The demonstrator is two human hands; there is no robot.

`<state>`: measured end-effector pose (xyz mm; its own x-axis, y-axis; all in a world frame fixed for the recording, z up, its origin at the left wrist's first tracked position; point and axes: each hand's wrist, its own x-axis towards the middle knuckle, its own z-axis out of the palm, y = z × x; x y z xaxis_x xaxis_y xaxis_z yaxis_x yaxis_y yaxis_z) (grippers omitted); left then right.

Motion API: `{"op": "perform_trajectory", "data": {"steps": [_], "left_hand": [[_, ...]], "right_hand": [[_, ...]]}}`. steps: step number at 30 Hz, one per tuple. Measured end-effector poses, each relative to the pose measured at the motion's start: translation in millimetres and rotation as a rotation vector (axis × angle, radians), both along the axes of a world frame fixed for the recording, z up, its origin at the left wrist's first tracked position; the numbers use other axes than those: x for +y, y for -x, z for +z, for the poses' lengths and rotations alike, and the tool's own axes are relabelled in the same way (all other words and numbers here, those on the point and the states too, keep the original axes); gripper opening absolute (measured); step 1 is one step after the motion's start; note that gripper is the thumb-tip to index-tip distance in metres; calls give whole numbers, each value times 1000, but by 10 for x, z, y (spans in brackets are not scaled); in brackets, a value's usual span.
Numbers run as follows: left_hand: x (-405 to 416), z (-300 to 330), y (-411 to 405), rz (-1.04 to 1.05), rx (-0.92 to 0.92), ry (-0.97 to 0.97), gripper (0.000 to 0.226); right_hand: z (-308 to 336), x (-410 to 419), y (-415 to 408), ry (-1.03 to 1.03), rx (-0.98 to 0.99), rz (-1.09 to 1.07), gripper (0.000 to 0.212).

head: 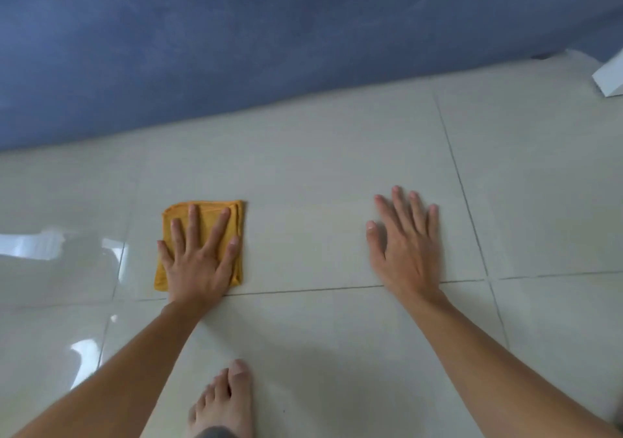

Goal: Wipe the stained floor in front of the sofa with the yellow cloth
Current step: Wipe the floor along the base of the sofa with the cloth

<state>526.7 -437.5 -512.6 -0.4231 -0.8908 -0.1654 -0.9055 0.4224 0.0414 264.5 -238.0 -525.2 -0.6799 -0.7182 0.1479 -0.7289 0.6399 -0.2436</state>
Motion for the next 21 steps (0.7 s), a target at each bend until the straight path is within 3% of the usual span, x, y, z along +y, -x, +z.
{"op": "perform_trajectory", "data": {"steps": [4,10,21], "left_hand": [[-366,29,-570,203,9,-21,68],[-288,-11,-347,222,10,-20,63],[1200,27,1347,-236,126,-40,59]], "right_hand": [[-9,-23,-28,-14,43,-16,53],[-4,-33,-17,-23,-6,-12,56],[222,172,143,83,-110,-37,60]]}}
